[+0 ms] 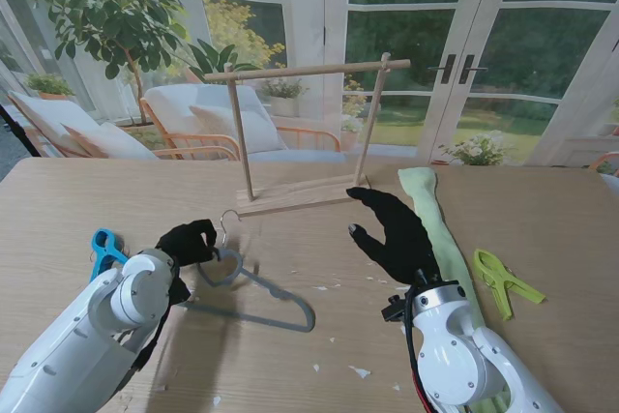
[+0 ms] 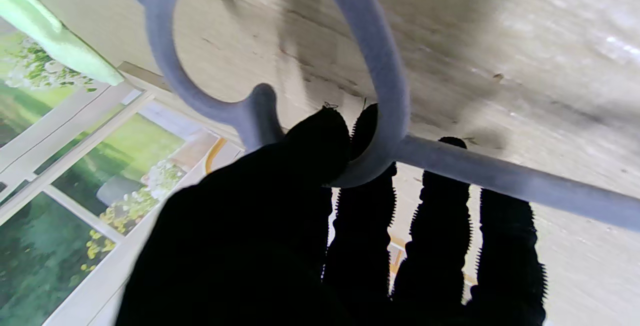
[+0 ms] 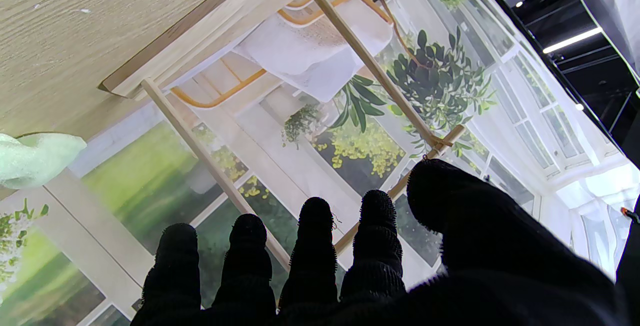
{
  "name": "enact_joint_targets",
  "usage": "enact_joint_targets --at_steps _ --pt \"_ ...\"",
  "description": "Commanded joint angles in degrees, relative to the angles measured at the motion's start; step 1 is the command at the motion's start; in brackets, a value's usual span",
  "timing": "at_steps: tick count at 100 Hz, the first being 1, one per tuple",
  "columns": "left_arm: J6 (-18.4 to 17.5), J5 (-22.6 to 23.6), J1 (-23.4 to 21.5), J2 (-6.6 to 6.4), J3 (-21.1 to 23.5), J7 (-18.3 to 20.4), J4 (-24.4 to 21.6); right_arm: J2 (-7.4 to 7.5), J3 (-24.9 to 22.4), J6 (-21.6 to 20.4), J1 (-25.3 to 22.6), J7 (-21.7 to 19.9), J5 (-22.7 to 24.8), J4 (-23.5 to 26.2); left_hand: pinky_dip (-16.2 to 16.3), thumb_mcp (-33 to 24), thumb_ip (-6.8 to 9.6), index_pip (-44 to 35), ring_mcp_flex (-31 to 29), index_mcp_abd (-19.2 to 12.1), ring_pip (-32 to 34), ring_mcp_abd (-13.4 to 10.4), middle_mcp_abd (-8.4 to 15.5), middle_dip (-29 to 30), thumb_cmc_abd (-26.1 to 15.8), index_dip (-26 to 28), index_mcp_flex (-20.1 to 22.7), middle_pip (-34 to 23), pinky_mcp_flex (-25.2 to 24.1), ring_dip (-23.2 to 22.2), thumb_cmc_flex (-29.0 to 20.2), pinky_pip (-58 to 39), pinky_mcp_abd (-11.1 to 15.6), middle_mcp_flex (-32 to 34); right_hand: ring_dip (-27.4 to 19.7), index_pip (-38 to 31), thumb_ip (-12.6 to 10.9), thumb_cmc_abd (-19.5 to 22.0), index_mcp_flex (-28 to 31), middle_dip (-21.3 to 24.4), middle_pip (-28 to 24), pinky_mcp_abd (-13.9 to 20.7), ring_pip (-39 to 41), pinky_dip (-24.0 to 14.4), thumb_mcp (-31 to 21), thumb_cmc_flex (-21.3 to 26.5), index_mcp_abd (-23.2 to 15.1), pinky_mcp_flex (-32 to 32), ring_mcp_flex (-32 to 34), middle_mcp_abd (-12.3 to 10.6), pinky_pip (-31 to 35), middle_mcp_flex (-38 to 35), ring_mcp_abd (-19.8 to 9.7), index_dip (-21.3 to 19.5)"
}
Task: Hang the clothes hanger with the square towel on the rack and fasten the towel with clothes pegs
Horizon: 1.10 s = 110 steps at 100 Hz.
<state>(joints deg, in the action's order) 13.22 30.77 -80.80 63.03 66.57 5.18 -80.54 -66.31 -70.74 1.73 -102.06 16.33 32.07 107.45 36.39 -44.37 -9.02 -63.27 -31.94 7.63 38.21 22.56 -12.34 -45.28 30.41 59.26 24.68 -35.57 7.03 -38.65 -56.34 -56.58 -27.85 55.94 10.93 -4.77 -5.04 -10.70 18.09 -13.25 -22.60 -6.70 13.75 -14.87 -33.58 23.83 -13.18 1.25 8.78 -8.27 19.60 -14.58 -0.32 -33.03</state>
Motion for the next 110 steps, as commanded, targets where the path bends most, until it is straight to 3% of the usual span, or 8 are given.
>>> enact_joint_targets --at_steps 1,13,21,28,40,64,90,110 --pt "-1.0 0.0 -0.5 0.15 0.5 0.7 -1.5 -0.38 0.1 -0.1 -0.3 -0.7 0.0 0.2 -1.1 -1.8 -0.95 4.1 -1.7 -1.4 1.2 1.2 0.5 0.6 1.4 -7.4 0.1 -1.6 0.4 -1.1 -3.8 -3.3 -2.1 1.8 0.4 -0.3 1.9 -0.5 0.7 -0.2 -0.6 -0.3 0.4 -20.0 -1.0 -0.4 0.0 0.0 -1.4 0.1 -0.6 -0.3 -1.0 -0.8" --pt "-2.0 -0.1 -1.3 0.19 1.3 0.4 -2.8 -0.4 0.0 -0.3 -0.2 -0.6 -0.1 0.1 -1.9 -0.4 -1.11 10.8 -2.1 1.3 1.6 2.1 -0.6 -3.1 -0.3 -26.6 12.7 0.1 0.4 -1.6 -5.0 -3.7 -2.9 2.6 0.4 -0.3 1.9 -0.5 0.7 -0.3 -0.6 -0.3 0.4 -20.0 -1.0 -0.5 0.1 0.0 -1.4 0.1 -0.6 -0.2 -1.0 -0.8" --pt "-2.0 -0.6 -1.8 0.25 1.9 0.3 -3.8 -0.43 0.0 -0.3 -0.3 -0.6 -0.2 0.1 -1.9 1.5 -0.71 12.9 -2.2 1.6 1.9 2.9 -1.5 -6.1 -1.4 -32.5 18.9 2.6 0.1 -2.3 -6.0 -3.7 -3.5 3.3 0.4 -0.4 1.9 -0.6 0.8 -0.3 -0.6 -0.3 0.4 -20.0 -1.0 -0.5 0.1 0.1 -1.3 0.1 -0.6 -0.2 -1.0 -0.8" --pt "-1.9 -1.2 -2.2 0.24 2.5 0.6 -4.8 -0.43 -0.1 -0.4 -0.3 -0.6 -0.2 0.1 -1.8 1.9 -0.7 14.2 -2.4 2.1 2.2 3.4 -1.9 -6.5 -1.9 -33.7 20.6 3.1 0.2 -2.5 -6.1 -3.9 -3.8 3.5 0.4 -0.4 1.9 -0.6 0.8 -0.3 -0.6 -0.3 0.4 -20.0 -1.1 -0.5 0.2 0.1 -1.4 0.2 -0.6 -0.2 -1.0 -0.8" --pt "-1.7 -2.5 -3.1 0.27 3.6 1.1 -6.6 -0.43 -0.2 -0.4 -0.3 -0.6 -0.3 0.1 -1.2 3.3 -0.51 13.9 -4.0 1.6 2.1 4.2 -1.9 -3.7 -2.7 -32.4 21.6 5.9 1.6 -2.4 -6.3 -5.0 -4.6 4.2 0.4 -0.4 1.9 -0.6 1.0 -0.3 -0.6 -0.3 0.4 -20.0 -1.2 -0.4 0.2 0.1 -1.3 0.1 -0.6 -0.2 -1.0 -0.8" --pt "-1.0 -6.0 -5.4 0.29 6.2 2.5 -10.8 -0.43 -0.1 -0.5 -0.3 -0.6 -0.4 0.1 1.0 11.1 0.63 10.2 -12.7 -0.1 3.8 6.9 -4.5 7.2 -7.4 -26.4 16.5 7.8 8.4 -1.6 -9.8 -9.3 -7.7 2.7 0.4 -0.5 1.9 -0.6 1.1 -0.3 -0.6 -0.4 0.4 -20.0 -1.2 -0.5 0.3 0.2 -1.3 0.1 -0.6 -0.2 -0.8 -0.8" --pt "0.3 -9.0 -8.6 0.28 8.4 3.6 -17.0 -0.42 0.0 -0.4 -0.3 -0.7 -0.3 0.2 4.2 19.6 1.89 7.7 -18.5 -2.2 9.7 7.1 -3.9 5.4 -12.1 -20.5 11.4 3.9 12.6 -2.7 -13.7 -13.0 -9.9 -0.8 0.7 -0.5 1.9 -0.5 1.1 -0.3 -0.6 -0.7 1.0 -20.0 -1.2 -0.6 0.2 0.4 -1.0 0.2 -0.5 -0.3 0.1 -0.8" --pt "1.5 -12.4 -8.9 0.7 8.7 3.2 -19.2 -0.42 0.1 -0.3 -0.4 -0.6 -0.2 0.2 10.4 23.5 2.61 7.4 -21.3 -3.8 20.0 6.3 -4.1 1.8 -13.7 -18.4 10.3 2.3 16.3 -7.1 -15.4 -20.4 -11.5 -4.1 1.0 -0.5 1.9 -0.5 1.1 -0.3 -0.6 -1.0 1.6 -20.2 -1.2 -0.6 0.3 0.7 -0.9 0.3 -0.2 -0.3 0.6 -0.8"
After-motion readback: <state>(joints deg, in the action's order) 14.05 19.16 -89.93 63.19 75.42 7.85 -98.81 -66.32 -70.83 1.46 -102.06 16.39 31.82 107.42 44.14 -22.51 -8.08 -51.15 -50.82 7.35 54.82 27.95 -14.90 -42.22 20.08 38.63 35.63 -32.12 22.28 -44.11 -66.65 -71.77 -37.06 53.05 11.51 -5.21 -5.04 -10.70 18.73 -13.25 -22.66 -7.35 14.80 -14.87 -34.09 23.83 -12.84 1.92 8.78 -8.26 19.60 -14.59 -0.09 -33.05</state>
